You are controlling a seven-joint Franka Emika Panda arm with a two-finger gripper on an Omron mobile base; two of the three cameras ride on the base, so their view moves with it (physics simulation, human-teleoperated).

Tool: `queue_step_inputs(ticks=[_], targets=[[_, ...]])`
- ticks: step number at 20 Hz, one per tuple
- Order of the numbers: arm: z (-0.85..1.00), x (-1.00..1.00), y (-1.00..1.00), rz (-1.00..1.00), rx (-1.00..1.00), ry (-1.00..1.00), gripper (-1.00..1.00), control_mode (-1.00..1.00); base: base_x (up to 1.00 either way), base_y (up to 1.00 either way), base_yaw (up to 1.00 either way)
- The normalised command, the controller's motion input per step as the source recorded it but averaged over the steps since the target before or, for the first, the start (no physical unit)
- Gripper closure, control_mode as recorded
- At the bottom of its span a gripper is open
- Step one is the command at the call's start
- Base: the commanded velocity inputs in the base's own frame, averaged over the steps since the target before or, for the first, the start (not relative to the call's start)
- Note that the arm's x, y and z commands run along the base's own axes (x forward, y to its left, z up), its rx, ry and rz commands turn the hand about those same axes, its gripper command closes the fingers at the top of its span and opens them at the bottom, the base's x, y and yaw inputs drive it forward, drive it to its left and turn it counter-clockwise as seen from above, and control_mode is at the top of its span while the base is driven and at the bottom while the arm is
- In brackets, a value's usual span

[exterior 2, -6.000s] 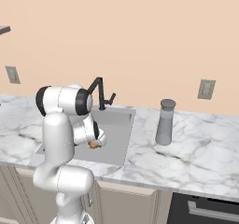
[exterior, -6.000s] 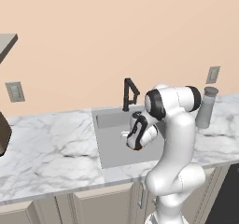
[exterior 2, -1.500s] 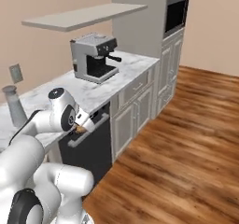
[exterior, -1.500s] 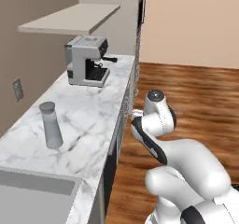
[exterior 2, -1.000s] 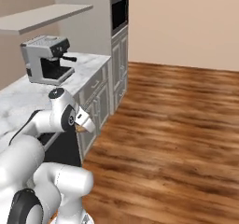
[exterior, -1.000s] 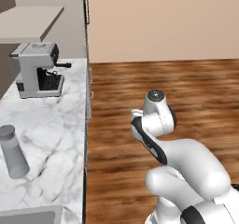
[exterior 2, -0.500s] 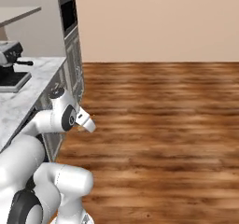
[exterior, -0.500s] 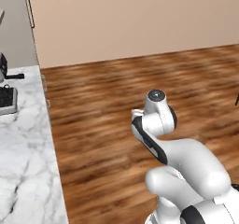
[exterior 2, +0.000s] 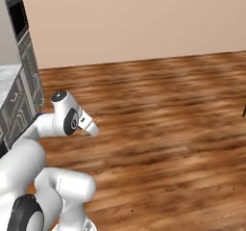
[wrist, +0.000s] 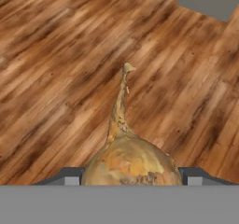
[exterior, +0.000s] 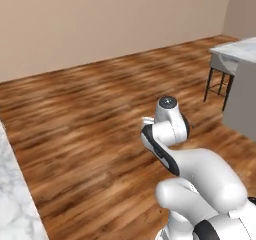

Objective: Turn on the sink faucet. Then move the onion from the counter to the sink. Turn off the sink. Move the vegetable from the sink to the pot next to the stove. Finally move the pot to the front right burner.

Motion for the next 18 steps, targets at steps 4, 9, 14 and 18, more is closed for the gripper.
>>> queue_step_inputs(ticks=[4, 9, 14, 18], targets=[[0.0, 0.0, 0.0, 0.0, 0.0, 0.0, 1.0, 1.0, 0.22, 0.0, -0.42], [0.0, 0.0, 0.0, 0.0, 0.0, 0.0, 1.0, 1.0, 0.31, -0.01, -0.41], [0.0, 0.0, 0.0, 0.0, 0.0, 0.0, 1.0, 1.0, 0.34, -0.16, -0.37], [0.0, 0.0, 0.0, 0.0, 0.0, 0.0, 1.0, 1.0, 0.4, -0.17, -0.35]])
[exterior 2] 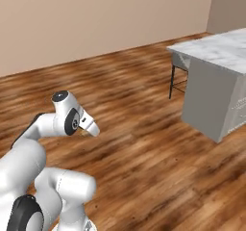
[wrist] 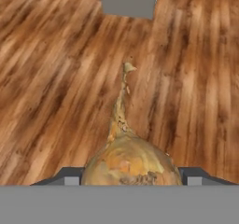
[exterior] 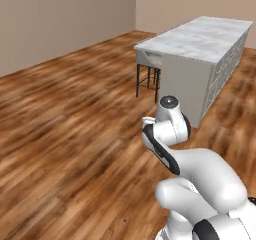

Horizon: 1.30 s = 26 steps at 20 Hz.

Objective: Turn on the sink faucet. Then move the onion from the counter to the sink. Turn off the sink. Move the vegetable from the sink to the pot next to the stove. Finally move the pot to the front right burner.

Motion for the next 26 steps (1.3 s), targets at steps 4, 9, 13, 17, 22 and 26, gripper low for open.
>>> queue_step_inputs(ticks=[4, 9, 13, 17, 22, 26], targets=[[0.0, 0.0, 0.0, 0.0, 0.0, 0.0, 1.0, 1.0, 0.52, -0.32, -0.31], [0.0, 0.0, 0.0, 0.0, 0.0, 0.0, 1.0, 1.0, 0.52, -0.27, -0.33], [0.0, 0.0, 0.0, 0.0, 0.0, 0.0, 1.0, 1.0, 0.54, -0.15, -0.37], [0.0, 0.0, 0.0, 0.0, 0.0, 0.0, 1.0, 1.0, 0.48, -0.08, -0.41], [0.0, 0.0, 0.0, 0.0, 0.0, 0.0, 1.0, 1.0, 0.42, 0.0, -0.45], [0.0, 0.0, 0.0, 0.0, 0.0, 0.0, 1.0, 1.0, 0.34, 0.04, -0.46]])
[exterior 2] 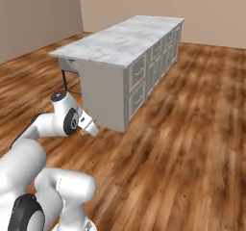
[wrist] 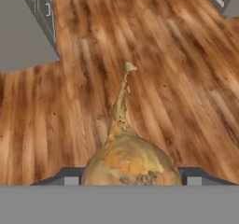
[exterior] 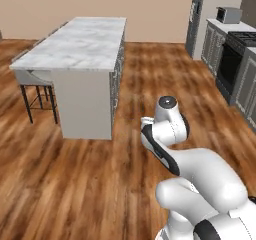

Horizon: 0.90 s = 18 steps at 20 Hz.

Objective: Turn on the sink faucet. Then move the onion from the counter to the sink. Turn off the sink. Move the vegetable from the sink to the pot next to the stove. Finally move the pot to the front right burner.

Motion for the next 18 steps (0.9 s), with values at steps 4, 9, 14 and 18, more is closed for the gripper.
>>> queue_step_inputs(ticks=[4, 9, 14, 18], targets=[[0.0, 0.0, 0.0, 0.0, 0.0, 0.0, 1.0, 1.0, 0.31, 0.09, -0.46], [0.0, 0.0, 0.0, 0.0, 0.0, 0.0, 1.0, 1.0, 0.42, 0.14, -0.43], [0.0, 0.0, 0.0, 0.0, 0.0, 0.0, 1.0, 1.0, 0.6, 0.38, -0.38], [0.0, 0.0, 0.0, 0.0, 0.0, 0.0, 1.0, 1.0, 0.72, 0.48, -0.34]])
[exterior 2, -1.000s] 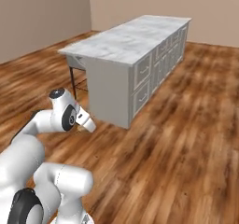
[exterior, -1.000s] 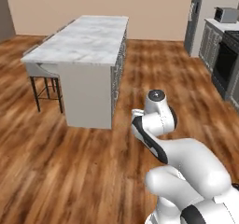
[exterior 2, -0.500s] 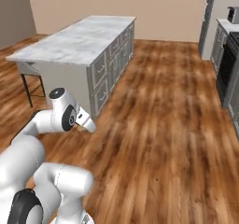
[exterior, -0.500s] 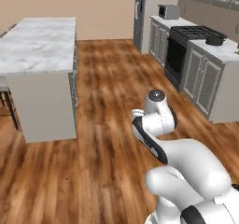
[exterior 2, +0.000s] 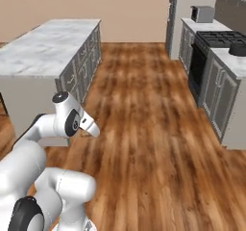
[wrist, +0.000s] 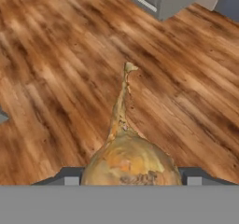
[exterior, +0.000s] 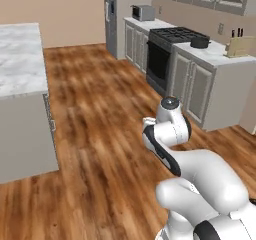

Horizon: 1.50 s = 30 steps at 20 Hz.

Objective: Turn on the sink faucet. Then move the onion from the counter to the sink. Turn off the sink. Move the vegetable from the sink to the pot next to the stove. Finally move the pot to the front right burner.

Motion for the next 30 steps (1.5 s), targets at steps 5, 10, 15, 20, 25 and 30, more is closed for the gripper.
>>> queue_step_inputs(ticks=[5, 10, 15, 20, 25, 30], targets=[[0.0, 0.0, 0.0, 0.0, 0.0, 0.0, 1.0, 1.0, 0.76, 0.48, -0.33], [0.0, 0.0, 0.0, 0.0, 0.0, 0.0, 1.0, 1.0, 0.77, 0.51, -0.33], [0.0, 0.0, 0.0, 0.0, 0.0, 0.0, 1.0, 1.0, 0.78, 0.54, -0.32], [0.0, 0.0, 0.0, 0.0, 0.0, 0.0, 1.0, 1.0, 0.78, 0.6, -0.31], [0.0, 0.0, 0.0, 0.0, 0.0, 0.0, 1.0, 1.0, 0.81, 0.65, -0.31], [0.0, 0.0, 0.0, 0.0, 0.0, 0.0, 1.0, 1.0, 0.85, 0.68, -0.32]])
